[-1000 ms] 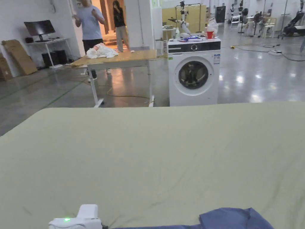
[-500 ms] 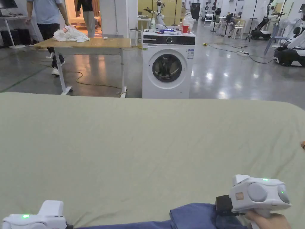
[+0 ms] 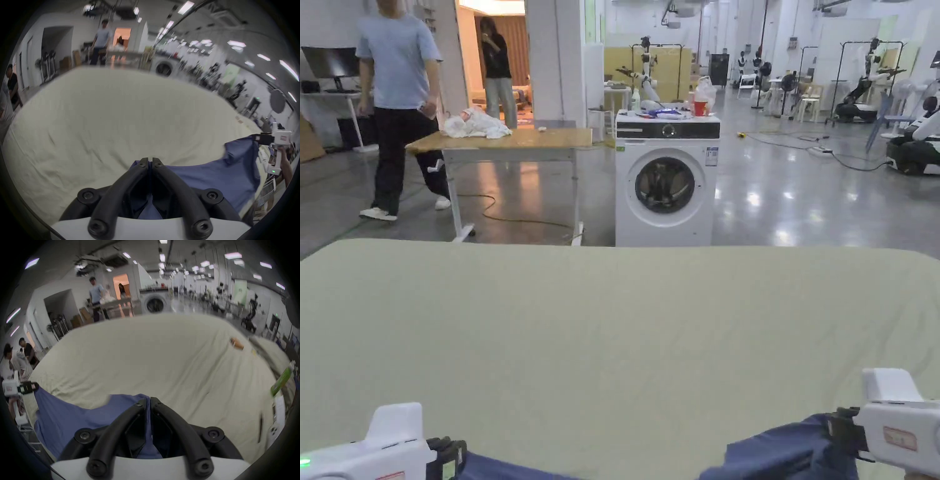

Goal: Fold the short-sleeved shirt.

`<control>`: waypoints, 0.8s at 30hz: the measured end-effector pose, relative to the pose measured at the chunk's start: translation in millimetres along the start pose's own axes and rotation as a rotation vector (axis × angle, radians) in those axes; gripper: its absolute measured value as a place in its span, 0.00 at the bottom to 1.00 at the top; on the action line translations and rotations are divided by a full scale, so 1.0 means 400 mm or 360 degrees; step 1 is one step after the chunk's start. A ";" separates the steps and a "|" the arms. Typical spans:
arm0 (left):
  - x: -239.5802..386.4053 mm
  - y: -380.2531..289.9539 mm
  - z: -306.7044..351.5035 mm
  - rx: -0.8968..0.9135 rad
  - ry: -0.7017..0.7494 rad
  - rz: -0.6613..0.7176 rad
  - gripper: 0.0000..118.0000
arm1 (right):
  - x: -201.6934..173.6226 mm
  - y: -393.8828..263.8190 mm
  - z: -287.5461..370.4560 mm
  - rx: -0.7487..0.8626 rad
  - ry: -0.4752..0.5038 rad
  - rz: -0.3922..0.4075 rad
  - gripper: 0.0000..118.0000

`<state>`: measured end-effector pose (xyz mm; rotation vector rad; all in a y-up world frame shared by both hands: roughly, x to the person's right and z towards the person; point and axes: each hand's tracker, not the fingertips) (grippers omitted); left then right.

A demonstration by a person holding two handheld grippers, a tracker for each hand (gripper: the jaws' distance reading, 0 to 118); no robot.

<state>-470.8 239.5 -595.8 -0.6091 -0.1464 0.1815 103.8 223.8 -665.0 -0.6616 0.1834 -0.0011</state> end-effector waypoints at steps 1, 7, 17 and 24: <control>0.021 0.019 0.069 0.0079 -0.0017 -0.0036 0.00 | 0.004 0.011 0.053 0.0074 0.0003 0.0008 0.01; 0.120 0.143 0.402 0.0565 -0.0107 -0.0153 0.00 | -0.004 0.131 0.368 0.0530 0.0017 0.0004 0.01; 0.234 0.433 0.561 0.0981 -0.0001 -0.0304 0.00 | -0.048 0.456 0.591 0.1001 -0.0109 0.0049 0.01; 0.250 0.607 0.522 0.1018 0.0220 -0.0353 0.00 | -0.048 0.670 0.597 0.1083 -0.0227 0.0069 0.01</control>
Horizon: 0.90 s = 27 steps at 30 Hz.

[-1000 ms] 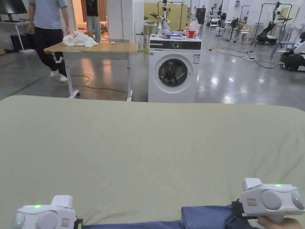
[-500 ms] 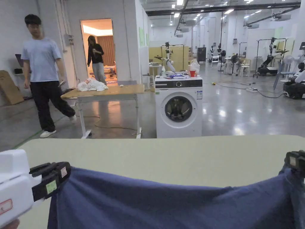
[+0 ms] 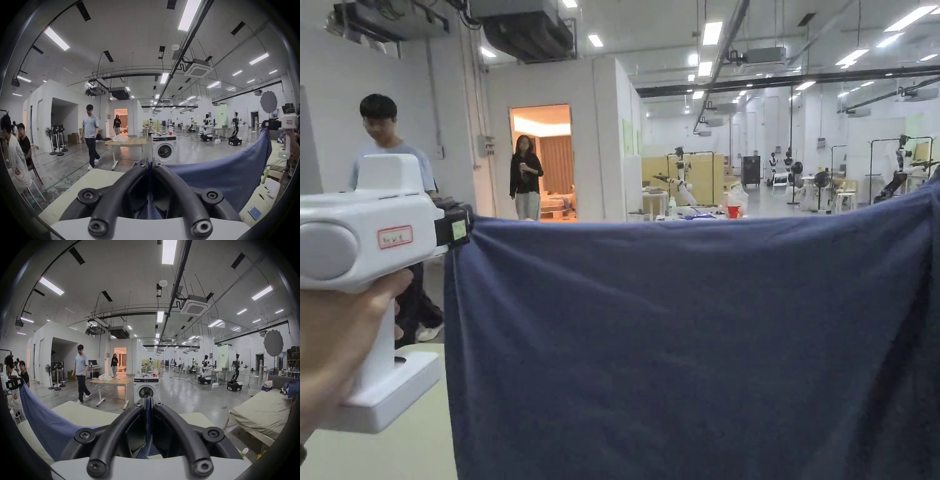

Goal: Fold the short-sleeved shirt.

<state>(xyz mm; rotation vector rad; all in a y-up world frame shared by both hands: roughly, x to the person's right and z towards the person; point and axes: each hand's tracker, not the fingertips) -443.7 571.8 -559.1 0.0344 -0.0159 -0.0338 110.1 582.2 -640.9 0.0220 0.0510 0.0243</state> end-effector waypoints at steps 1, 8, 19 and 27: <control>-0.003 0.004 -0.022 0.0004 0.0014 0.0003 0.00 | -0.005 0.015 -0.018 0.0000 -0.0005 0.0002 0.01; 0.023 0.043 -0.210 -0.0019 0.0098 -0.0028 0.00 | -0.042 0.085 -0.207 0.0015 -0.0143 0.0103 0.01; 0.022 0.026 -0.452 -0.0073 0.0145 -0.0022 0.00 | -0.064 0.124 -0.414 0.0027 -0.0255 0.0159 0.01; 0.018 -0.080 -0.538 -0.0161 0.0152 -0.0004 0.00 | -0.060 0.034 -0.503 -0.0026 -0.0225 0.0160 0.01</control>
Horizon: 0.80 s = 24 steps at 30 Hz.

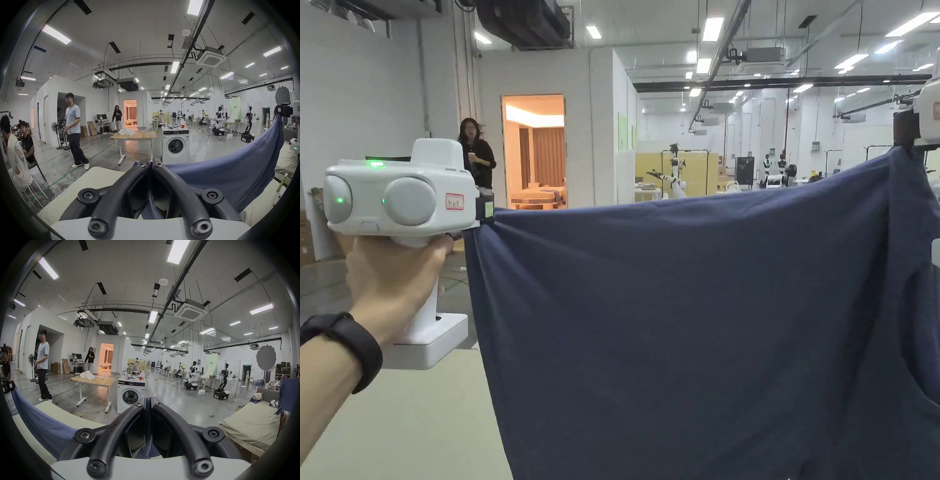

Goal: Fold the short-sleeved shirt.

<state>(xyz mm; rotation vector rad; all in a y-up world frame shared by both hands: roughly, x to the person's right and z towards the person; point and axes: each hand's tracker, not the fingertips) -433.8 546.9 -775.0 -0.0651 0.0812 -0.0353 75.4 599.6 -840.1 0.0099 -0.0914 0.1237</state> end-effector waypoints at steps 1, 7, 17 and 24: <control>0.005 -0.023 -0.012 -0.0034 0.0006 -0.0017 0.00 | -0.005 -0.027 -0.009 -0.0029 0.0009 0.0000 0.01; 0.002 -0.185 -0.037 -0.0243 -0.0048 0.0047 0.00 | -0.022 -0.207 -0.046 -0.0222 0.0108 -0.0034 0.01; -0.042 -0.366 0.200 -0.0281 -0.0270 0.0193 0.00 | 0.001 -0.394 0.215 -0.0264 0.0333 -0.0032 0.01; -0.119 -0.602 0.524 -0.0322 -0.0467 0.0490 0.00 | 0.084 -0.605 0.582 -0.0350 0.0484 -0.0362 0.01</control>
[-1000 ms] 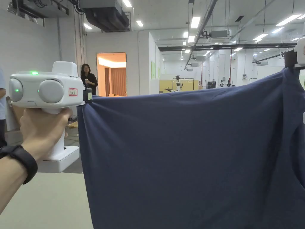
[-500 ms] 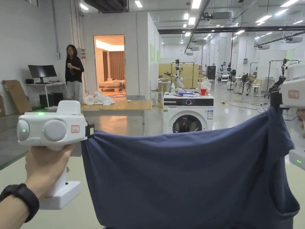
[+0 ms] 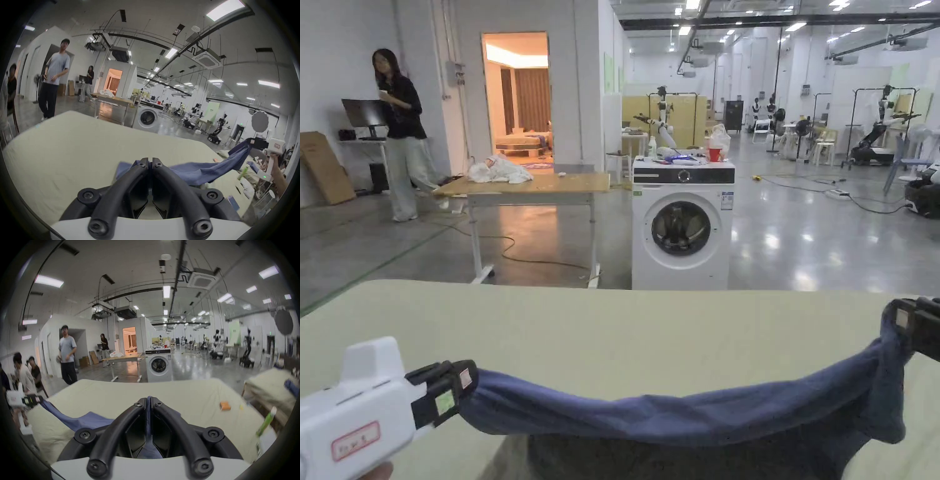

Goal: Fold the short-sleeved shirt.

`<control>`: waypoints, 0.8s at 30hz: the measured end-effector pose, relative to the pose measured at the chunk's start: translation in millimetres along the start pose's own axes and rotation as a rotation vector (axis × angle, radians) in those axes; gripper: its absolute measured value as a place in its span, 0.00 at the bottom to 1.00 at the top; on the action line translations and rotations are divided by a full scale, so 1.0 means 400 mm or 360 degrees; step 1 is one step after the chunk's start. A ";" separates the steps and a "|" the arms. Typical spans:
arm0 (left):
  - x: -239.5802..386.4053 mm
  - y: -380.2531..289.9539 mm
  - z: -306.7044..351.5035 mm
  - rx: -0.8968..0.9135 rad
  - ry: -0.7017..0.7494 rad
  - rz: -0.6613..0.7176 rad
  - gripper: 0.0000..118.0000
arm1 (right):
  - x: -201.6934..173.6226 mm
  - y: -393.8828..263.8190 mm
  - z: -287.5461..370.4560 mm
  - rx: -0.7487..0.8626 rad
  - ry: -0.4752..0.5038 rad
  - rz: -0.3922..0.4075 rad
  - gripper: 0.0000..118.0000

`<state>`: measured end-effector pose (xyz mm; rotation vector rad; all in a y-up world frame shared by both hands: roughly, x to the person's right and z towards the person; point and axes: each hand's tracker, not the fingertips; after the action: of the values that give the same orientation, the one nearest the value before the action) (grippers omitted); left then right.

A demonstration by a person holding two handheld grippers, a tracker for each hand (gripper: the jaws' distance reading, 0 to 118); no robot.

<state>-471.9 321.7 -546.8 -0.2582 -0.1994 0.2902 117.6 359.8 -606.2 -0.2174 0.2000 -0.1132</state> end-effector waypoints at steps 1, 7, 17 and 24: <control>-0.001 -0.040 0.041 0.0001 0.0008 -0.0003 0.00 | 0.004 -0.039 0.047 -0.0011 0.0031 -0.0004 0.01; -0.023 -0.237 0.262 -0.0067 0.0077 0.0098 0.00 | -0.017 -0.259 0.294 -0.0073 0.0027 -0.0020 0.01; -0.115 -0.479 0.307 -0.0426 0.0222 0.0146 0.00 | -0.055 -0.544 0.339 -0.0457 -0.0022 -0.0165 0.01; -0.129 -0.493 0.281 -0.0462 0.0350 0.0099 0.69 | -0.025 -0.670 0.322 -0.0702 -0.0095 -0.0241 0.68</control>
<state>-495.9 148.3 -393.3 -0.5816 -0.0146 0.2917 110.6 127.1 -420.9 -0.6752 0.1467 -0.2122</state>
